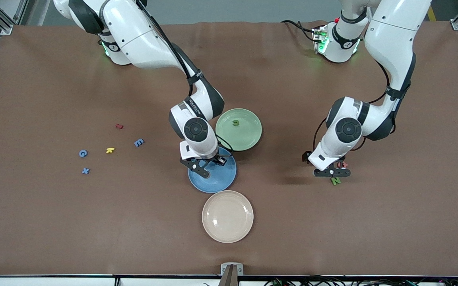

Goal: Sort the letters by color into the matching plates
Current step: 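Drop the blue a on the blue plate while the left gripper reaches the green B, then grasp the green B with the left gripper while the right gripper withdraws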

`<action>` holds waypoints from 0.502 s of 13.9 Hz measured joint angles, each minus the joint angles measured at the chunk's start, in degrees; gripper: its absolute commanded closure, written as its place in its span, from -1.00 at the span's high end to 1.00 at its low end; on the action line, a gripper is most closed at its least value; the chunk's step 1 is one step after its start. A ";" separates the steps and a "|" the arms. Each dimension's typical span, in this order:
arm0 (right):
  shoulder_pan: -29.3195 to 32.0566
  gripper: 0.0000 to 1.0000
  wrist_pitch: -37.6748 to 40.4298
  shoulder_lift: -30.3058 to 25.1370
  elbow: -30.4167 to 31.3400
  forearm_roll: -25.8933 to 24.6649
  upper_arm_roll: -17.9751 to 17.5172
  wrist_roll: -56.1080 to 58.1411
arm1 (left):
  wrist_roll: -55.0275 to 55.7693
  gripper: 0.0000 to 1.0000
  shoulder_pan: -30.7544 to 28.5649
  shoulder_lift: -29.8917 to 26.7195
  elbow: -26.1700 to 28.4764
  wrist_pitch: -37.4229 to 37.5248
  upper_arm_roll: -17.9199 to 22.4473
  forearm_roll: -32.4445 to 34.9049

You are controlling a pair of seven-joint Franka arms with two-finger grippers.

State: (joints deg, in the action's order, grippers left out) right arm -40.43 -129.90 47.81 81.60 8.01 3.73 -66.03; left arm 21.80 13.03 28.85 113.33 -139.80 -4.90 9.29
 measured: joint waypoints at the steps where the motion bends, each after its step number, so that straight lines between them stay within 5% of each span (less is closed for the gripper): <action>1: 0.00 1.00 0.00 0.10 -0.16 -0.12 0.11 -0.01 | -0.66 0.96 -0.51 0.05 0.21 -0.26 0.00 0.04; 7: 0.00 1.00 0.00 0.31 -0.21 -1.16 0.33 -0.01 | -1.71 0.71 -1.62 2.26 0.71 -3.20 -0.02 0.07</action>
State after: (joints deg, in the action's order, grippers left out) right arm -40.43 -129.89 48.12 81.39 6.85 4.06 -66.04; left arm 20.09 11.40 31.11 114.03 -143.00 -4.92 9.36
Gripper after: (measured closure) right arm 0.097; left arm 0.084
